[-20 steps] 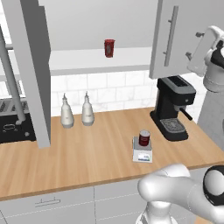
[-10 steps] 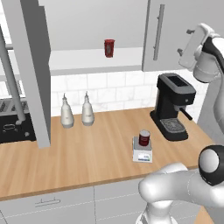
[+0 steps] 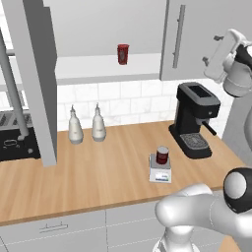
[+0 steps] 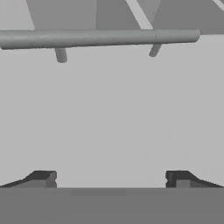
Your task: Pick the canned food and place it on the digital scale for weighing, and close the cabinet.
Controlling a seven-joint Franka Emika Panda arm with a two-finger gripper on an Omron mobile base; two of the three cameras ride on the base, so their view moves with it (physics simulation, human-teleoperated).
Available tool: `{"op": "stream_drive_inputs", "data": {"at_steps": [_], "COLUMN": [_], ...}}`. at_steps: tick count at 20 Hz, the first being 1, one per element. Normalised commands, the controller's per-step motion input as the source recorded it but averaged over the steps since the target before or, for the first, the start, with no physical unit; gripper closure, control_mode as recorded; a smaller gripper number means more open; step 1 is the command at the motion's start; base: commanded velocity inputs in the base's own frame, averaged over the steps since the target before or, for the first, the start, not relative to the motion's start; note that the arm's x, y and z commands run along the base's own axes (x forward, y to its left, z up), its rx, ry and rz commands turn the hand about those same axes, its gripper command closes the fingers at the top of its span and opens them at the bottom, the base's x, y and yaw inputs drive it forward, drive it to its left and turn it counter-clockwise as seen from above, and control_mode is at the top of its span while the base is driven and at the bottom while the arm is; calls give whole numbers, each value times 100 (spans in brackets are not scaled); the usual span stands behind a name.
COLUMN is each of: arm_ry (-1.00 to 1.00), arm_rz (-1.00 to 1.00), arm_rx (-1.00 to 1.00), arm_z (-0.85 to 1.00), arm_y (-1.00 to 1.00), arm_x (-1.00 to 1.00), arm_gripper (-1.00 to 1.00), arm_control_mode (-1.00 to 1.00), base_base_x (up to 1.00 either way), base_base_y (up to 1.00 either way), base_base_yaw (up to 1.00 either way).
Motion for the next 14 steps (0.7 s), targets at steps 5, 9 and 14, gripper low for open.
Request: {"op": "stream_drive_inputs", "data": {"at_steps": [5, 9, 14], "arm_ry": [0, -1, -9], "arm_rz": [0, 0, 0], "arm_rx": [0, 2, 7], "arm_z": [-13, 10, 7], "arm_y": [0, -3, -3], "arm_x": [-100, -100, -100], "arm_gripper": [-100, -100, -100], "arm_control_mode": [-100, -100, -100], "base_base_x": [0, 0, 0], "base_base_y": [0, 0, 0], "base_base_yaw": [0, 0, 0]}}
